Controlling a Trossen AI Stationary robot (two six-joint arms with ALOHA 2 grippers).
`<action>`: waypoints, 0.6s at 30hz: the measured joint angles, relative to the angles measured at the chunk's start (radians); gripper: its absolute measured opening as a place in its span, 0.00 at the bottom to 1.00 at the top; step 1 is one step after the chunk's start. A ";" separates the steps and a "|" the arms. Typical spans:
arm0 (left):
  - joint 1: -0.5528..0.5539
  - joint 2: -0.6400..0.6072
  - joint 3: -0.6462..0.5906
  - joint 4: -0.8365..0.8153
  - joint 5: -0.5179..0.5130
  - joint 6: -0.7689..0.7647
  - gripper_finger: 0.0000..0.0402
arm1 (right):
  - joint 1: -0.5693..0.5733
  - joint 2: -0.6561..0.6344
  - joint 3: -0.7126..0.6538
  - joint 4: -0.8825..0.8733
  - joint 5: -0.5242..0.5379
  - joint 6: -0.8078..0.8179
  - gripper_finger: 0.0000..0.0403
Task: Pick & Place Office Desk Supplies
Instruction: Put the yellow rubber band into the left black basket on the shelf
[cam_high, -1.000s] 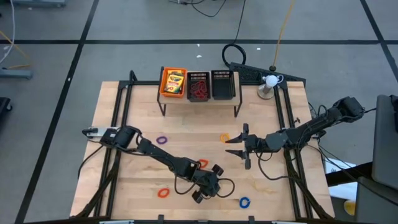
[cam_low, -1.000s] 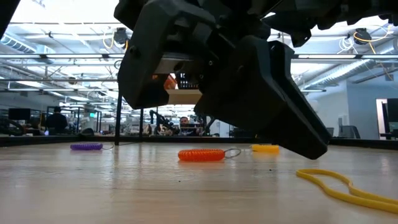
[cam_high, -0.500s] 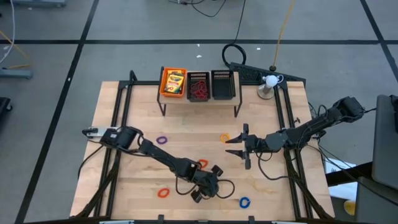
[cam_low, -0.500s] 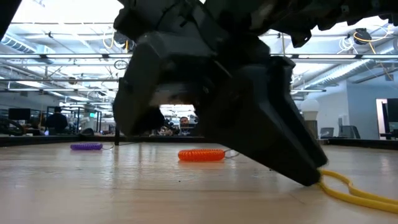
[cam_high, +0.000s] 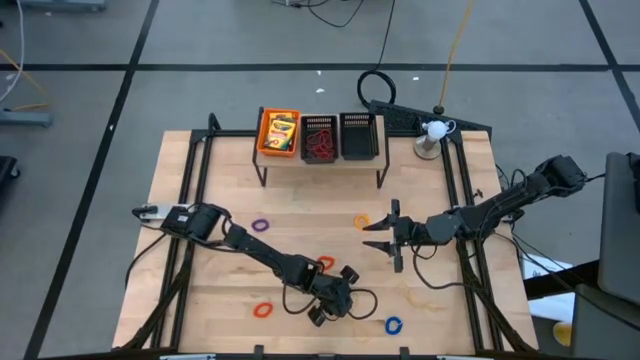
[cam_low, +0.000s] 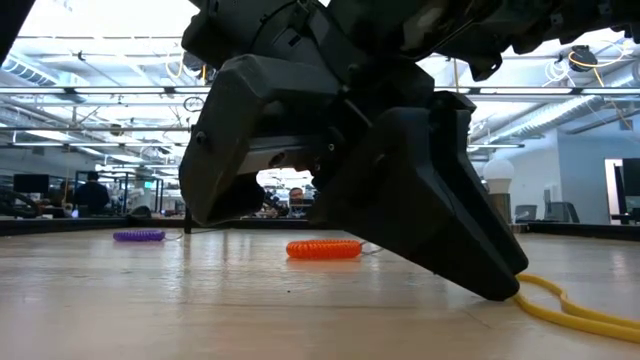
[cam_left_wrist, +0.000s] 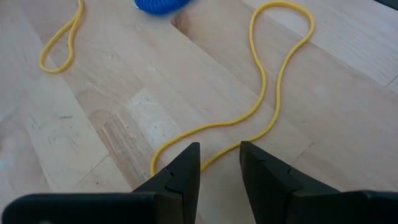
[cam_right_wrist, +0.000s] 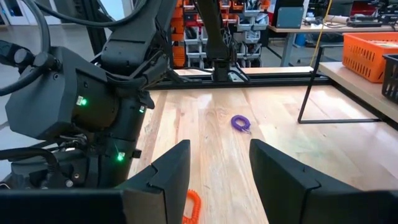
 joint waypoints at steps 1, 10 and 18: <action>0.000 0.000 0.000 -0.013 0.003 0.000 0.29 | 0.000 0.000 0.000 -0.002 0.000 0.000 0.38; 0.001 0.000 0.003 -0.106 0.068 -0.027 0.29 | 0.000 0.000 0.000 -0.002 0.000 0.000 0.38; 0.000 -0.011 -0.002 -0.095 0.020 -0.055 0.29 | 0.000 0.000 0.000 -0.002 -0.002 0.000 0.38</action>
